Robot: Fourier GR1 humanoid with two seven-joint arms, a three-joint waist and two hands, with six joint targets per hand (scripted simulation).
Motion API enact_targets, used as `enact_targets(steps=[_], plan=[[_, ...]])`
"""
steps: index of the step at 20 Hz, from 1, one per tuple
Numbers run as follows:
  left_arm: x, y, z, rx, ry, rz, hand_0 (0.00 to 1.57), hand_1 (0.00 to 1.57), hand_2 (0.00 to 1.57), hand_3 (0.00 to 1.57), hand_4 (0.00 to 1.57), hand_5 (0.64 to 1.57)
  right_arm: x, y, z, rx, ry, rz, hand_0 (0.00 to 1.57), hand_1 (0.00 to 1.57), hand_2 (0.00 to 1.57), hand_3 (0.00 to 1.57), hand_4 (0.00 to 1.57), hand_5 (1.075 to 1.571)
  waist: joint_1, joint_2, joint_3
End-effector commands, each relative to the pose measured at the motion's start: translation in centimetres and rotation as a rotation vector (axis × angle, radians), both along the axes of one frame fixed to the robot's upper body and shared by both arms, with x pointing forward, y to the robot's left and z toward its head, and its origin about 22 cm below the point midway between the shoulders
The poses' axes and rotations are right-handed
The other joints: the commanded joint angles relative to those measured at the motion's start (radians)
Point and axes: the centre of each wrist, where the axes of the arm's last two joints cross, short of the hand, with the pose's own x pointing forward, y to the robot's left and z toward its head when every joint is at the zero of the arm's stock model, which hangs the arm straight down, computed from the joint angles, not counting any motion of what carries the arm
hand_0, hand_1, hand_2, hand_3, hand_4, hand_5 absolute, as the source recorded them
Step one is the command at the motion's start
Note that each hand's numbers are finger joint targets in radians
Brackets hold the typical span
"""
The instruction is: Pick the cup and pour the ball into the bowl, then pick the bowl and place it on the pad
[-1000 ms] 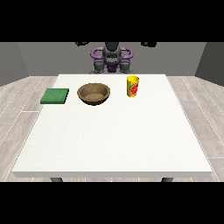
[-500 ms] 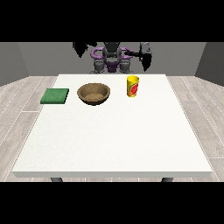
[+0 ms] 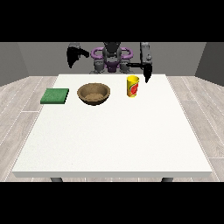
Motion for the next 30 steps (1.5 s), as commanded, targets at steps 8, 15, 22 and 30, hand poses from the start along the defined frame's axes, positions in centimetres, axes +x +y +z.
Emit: enact_targets(steps=[8, 15, 22, 30], plan=[[2.1, 1.4, -4.0, 0.004, -0.019, 0.11, 0.0, 0.0, 0.0, 0.0, 0.0, 1.53, 0.6, -2.3, 0.5, -0.034, -0.036, 0.038, 0.0, 0.0, 0.41, 0.59, 0.64, 1.563, -0.088, 0.015, -0.0002], [3.1, -0.7, -4.9, 0.015, 0.046, 0.067, 0.0, 0.0, 0.0, 0.0, 0.0, 1.526, 1.9, -4.0, 0.7, -0.009, 0.005, 0.003, 0.0, 0.0, 0.35, 0.52, 0.63, 1.566, -0.066, -0.014, -0.0001], [2.6, 1.6, -7.0, 0.031, 0.009, 0.137, 0.0, 0.0, 0.0, 0.0, 0.0, 1.529, 0.8, -4.9, -0.1, -0.05, -0.022, 0.056, 0.0, 0.0, 0.31, 0.56, 0.62, 1.568, -0.124, 0.026, -0.0003], [1.2, -0.1, -8.9, 0.2, -0.065, 0.152, 1.3, 1.3, 1.57, 1.57, 1.26, 1.243, 1.5, -6.6, -0.1, -0.019, -0.015, -0.011, 0.0, 0.0, 0.39, 0.67, 0.58, 1.57, -0.098, 0.036, -0.0001]])
